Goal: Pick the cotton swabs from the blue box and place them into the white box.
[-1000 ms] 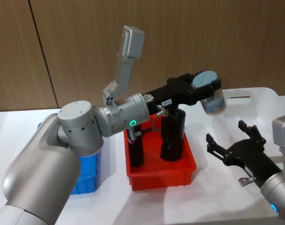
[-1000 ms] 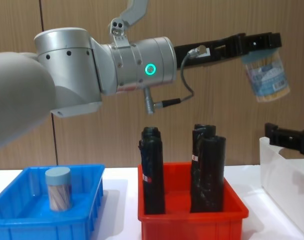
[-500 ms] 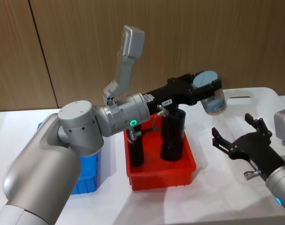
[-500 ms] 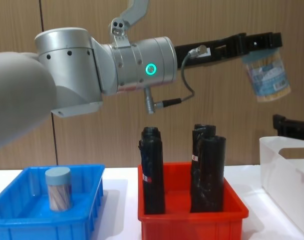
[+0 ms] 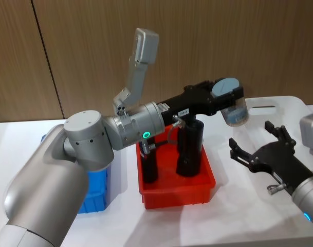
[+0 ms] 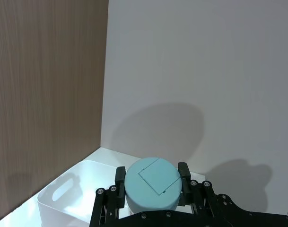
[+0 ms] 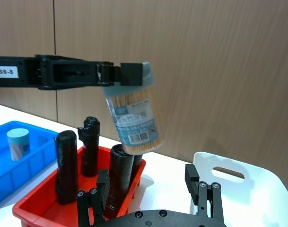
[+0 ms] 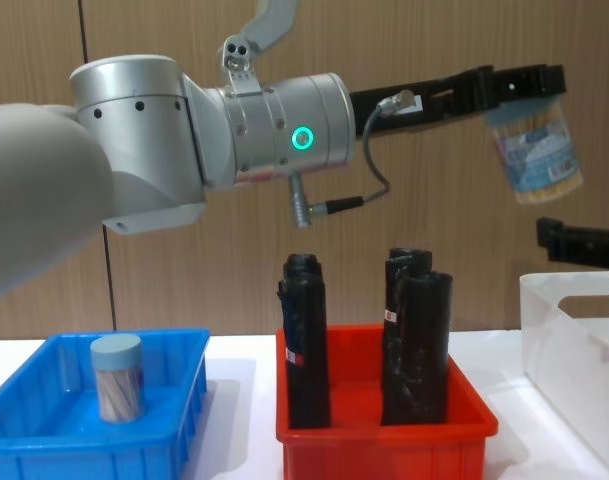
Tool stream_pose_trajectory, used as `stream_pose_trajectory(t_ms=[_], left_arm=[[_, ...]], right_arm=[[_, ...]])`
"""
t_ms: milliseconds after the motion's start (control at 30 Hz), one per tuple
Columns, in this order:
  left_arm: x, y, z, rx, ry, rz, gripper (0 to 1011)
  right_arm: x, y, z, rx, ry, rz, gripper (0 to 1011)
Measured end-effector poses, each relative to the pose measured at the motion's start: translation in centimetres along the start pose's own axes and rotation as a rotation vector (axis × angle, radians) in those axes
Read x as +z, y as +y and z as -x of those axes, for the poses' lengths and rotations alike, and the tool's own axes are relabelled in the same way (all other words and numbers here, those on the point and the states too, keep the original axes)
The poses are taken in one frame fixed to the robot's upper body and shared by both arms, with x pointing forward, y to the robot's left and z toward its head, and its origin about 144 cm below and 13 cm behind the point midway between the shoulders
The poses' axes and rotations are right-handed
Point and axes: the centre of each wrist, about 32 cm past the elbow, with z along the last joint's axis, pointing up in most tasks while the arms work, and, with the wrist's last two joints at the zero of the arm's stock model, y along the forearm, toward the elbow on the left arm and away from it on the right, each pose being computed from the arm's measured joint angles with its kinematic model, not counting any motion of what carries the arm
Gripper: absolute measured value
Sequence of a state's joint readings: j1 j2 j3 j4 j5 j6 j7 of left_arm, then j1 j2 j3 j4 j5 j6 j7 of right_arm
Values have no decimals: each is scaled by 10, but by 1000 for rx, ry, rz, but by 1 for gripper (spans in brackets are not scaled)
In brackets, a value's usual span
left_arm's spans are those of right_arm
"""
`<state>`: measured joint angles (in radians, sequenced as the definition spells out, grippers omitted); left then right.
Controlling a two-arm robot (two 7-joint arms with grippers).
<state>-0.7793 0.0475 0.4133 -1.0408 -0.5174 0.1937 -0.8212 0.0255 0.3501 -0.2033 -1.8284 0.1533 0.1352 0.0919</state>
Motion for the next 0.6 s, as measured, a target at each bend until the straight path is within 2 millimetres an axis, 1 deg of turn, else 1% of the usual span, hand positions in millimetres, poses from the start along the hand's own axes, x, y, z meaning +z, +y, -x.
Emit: stream_pose_trajectory(t_ms=[600], left_arm=[[0,0,0,0,0,0,670]], right_arm=[[13,12,4,39,-46,-4,1002]])
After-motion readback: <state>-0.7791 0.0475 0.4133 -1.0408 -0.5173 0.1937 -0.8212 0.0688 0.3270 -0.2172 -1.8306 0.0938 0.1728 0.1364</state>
